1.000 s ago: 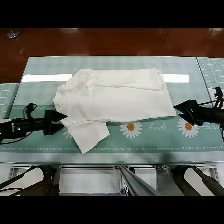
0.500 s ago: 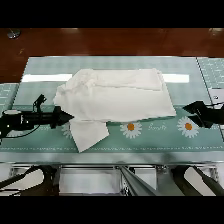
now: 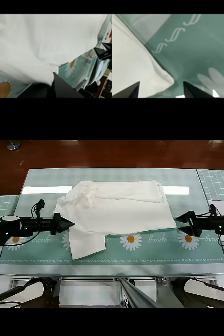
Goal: Fold the shirts.
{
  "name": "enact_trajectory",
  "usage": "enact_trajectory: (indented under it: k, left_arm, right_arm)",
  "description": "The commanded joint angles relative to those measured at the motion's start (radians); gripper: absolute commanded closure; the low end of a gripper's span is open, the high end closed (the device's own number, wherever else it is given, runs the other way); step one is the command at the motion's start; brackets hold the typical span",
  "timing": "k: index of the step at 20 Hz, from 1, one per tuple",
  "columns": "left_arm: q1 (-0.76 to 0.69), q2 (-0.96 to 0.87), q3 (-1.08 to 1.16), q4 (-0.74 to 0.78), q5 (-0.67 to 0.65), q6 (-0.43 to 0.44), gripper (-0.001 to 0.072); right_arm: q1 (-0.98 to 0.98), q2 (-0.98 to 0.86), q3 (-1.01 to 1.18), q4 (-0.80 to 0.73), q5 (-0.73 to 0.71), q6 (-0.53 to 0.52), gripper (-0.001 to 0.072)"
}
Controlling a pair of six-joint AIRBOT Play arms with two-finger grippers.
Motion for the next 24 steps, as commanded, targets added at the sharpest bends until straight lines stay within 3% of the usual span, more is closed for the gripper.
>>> enact_trajectory:
  k: [1,4,5,6,7,11,15,17,20,22,24]
  left_arm:
    - [-0.034,-0.001,0.003,-0.012,0.037,0.002,0.0679]
    - [-0.051,-0.001,0.003,-0.020,0.049,0.004,0.0679]
    - [-0.050,-0.001,0.004,-0.020,0.052,0.005,0.0679]
    - [-0.045,-0.001,0.008,-0.020,0.057,0.005,0.0679]
    - [-0.032,0.000,0.022,-0.023,0.051,0.000,0.0679]
    - [0.053,0.029,0.234,-0.235,-0.083,0.016,0.0680]
    - [0.093,0.115,0.666,-0.240,-0.068,-0.017,0.0681]
    - [0.118,0.155,0.896,-0.096,-0.048,-0.051,0.0681]
    - [0.145,0.245,1.160,0.247,-0.010,-0.227,0.0681]
    - [0.150,0.322,1.265,0.350,-0.043,-0.282,0.0681]
    - [0.150,0.428,1.307,0.414,-0.063,-0.281,0.0681]
  right_arm:
    - [0.084,-0.099,0.078,0.033,0.040,-0.022,0.0084]
    - [0.174,-0.134,0.116,0.016,0.066,-0.008,0.0107]
    - [0.198,-0.133,0.117,0.022,0.055,-0.006,0.0219]
    - [0.218,-0.133,0.126,0.018,0.056,-0.007,0.0502]
    - [0.230,-0.133,0.144,0.007,0.072,-0.016,0.0687]
    - [0.241,-0.096,0.414,-0.029,0.233,0.033,0.0687]
    - [0.267,0.058,0.865,-0.057,0.250,0.078,0.0688]
    - [0.266,0.160,1.028,-0.158,0.222,0.146,0.0688]
    - [0.265,0.352,1.127,-0.317,0.181,0.192,0.0688]
    - [0.265,0.473,1.130,-0.374,0.194,0.192,0.0687]
    - [0.265,0.574,1.130,-0.402,0.244,0.192,0.0687]
